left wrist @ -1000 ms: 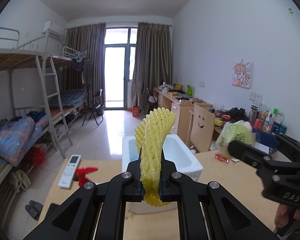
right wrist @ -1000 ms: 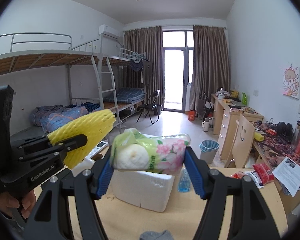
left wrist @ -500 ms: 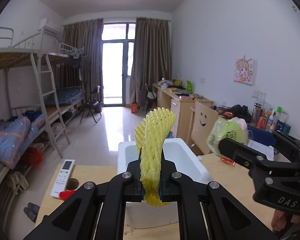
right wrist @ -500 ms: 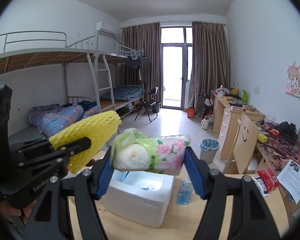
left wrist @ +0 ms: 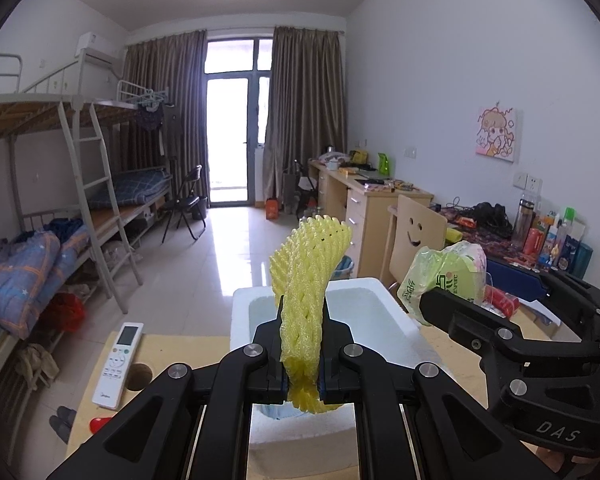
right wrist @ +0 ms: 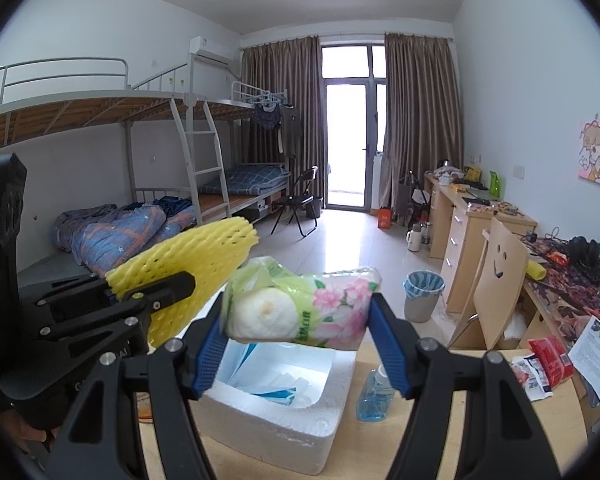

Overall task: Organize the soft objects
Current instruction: 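Carry the foam net with the left tool while the right tool carries the tissue pack to the foam box, then open the left tool to drop the foam net into the foam box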

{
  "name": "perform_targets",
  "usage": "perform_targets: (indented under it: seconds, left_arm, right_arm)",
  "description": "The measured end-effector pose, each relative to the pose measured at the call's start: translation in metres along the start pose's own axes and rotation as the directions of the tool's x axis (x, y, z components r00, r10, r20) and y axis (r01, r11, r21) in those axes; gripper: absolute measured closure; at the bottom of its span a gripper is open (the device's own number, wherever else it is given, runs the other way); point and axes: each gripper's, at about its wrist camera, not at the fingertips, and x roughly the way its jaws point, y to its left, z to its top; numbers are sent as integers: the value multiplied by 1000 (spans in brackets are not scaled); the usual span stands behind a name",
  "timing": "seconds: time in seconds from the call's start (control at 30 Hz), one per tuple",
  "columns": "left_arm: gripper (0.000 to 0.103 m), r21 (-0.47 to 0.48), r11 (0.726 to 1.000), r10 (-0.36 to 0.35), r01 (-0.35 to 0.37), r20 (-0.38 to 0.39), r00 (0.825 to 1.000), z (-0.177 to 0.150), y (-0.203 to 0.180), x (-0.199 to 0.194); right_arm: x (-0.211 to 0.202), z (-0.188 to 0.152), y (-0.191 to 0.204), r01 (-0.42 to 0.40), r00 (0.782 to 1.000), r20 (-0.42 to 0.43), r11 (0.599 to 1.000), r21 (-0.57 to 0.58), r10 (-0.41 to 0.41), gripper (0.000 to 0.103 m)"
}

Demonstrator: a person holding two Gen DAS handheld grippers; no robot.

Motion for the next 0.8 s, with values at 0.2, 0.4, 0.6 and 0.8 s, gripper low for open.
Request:
perform_targets:
  seconds: [0.2,0.4,0.6,0.8]
  left_arm:
    - [93,0,1000,0,0,-27,1000,-4,2,12]
    - [93,17,998,-57,58,-44,997,-3,-10,23]
    - [93,30,996,-84,86,-76,994,-9,-20,33]
    - [90,37,997,-62,66,-84,995,-11,-21,36]
  right_arm:
    - [7,2,-7,6,1000,-18,1000,15,-6,32]
    - [1,3,-20,49,999,-27,998,39,-48,32]
    - [1,5,-21,64,998,-22,997,47,-63,32]
    - [3,4,-21,64,998,-28,997,49,-63,32]
